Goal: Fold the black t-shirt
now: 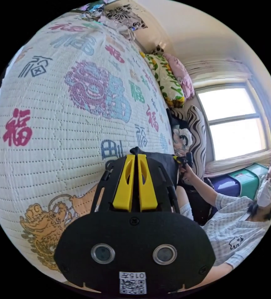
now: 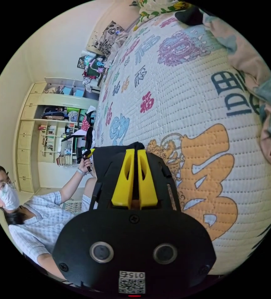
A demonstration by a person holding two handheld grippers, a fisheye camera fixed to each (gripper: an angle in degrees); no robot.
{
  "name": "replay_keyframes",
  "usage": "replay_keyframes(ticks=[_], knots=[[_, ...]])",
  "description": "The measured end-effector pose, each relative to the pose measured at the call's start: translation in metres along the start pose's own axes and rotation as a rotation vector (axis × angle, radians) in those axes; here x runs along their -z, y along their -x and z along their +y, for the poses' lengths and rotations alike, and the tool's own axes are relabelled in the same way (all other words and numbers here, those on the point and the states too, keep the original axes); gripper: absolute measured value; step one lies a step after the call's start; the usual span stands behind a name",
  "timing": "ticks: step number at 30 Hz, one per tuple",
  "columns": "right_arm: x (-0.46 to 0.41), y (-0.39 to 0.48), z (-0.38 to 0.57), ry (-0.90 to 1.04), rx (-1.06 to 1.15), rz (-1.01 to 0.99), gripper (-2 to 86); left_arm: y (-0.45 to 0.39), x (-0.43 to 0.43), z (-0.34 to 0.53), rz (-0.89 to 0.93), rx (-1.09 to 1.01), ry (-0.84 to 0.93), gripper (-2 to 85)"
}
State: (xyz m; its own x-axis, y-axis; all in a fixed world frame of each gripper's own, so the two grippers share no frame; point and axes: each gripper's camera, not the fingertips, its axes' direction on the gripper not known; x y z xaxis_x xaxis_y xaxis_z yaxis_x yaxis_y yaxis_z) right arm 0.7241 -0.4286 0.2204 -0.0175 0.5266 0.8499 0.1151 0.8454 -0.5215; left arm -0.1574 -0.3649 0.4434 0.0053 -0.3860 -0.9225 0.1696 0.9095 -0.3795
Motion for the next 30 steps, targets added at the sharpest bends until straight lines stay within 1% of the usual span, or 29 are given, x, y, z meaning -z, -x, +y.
replay_keyframes(ticks=[3,6,11,12,14,17,19,20,22,24,25,26,27,29,30], knots=[[0.002,0.007,-0.008,0.015,0.038,0.033,-0.1,-0.007,0.007,-0.007,-0.057,-0.046,0.048,-0.6],[-0.001,0.019,-0.02,0.03,0.086,0.07,-0.3,-0.013,0.015,-0.018,-0.036,-0.069,0.042,-0.8],[-0.013,0.032,-0.047,0.046,0.126,0.12,-0.2,-0.022,0.017,-0.038,-0.056,-0.11,0.061,-0.8],[-0.015,0.033,-0.05,0.039,0.127,0.131,-0.2,-0.025,0.018,-0.043,-0.059,-0.115,0.049,-0.7],[-0.019,0.034,-0.063,-0.036,0.119,0.158,0.4,-0.028,0.022,-0.053,-0.074,-0.128,0.027,-0.6],[-0.039,0.029,-0.083,-0.056,0.071,0.153,2.2,-0.027,0.018,-0.068,-0.111,-0.108,0.006,-0.1],[-0.054,0.028,-0.09,-0.071,0.033,0.218,4.9,-0.021,0.007,-0.068,-0.21,-0.063,0.034,1.3],[-0.061,0.028,-0.089,-0.073,0.025,0.248,5.5,-0.02,0.006,-0.066,-0.229,-0.054,0.033,1.9],[-0.07,0.031,-0.078,-0.065,0.038,0.272,6.4,-0.024,0.016,-0.044,-0.276,-0.061,-0.002,5.2],[-0.083,0.045,-0.058,-0.012,0.14,0.256,7.0,-0.034,0.022,-0.017,-0.309,-0.081,0.019,8.0],[-0.094,0.059,-0.036,0.042,0.234,0.226,7.3,-0.046,0.023,0.008,-0.315,-0.128,0.042,8.5],[-0.107,0.073,-0.011,0.102,0.315,0.198,7.6,-0.052,0.022,0.022,-0.313,-0.144,0.054,8.8],[-0.114,0.08,0.002,0.126,0.348,0.194,7.8,-0.062,0.017,0.05,-0.291,-0.154,0.087,9.0],[-0.15,0.102,0.052,0.222,0.445,0.226,8.6,-0.072,0.004,0.093,-0.242,-0.118,0.124,9.6],[-0.161,0.105,0.062,0.24,0.461,0.244,8.7,-0.077,-0.007,0.119,-0.222,-0.1,0.132,9.9]])
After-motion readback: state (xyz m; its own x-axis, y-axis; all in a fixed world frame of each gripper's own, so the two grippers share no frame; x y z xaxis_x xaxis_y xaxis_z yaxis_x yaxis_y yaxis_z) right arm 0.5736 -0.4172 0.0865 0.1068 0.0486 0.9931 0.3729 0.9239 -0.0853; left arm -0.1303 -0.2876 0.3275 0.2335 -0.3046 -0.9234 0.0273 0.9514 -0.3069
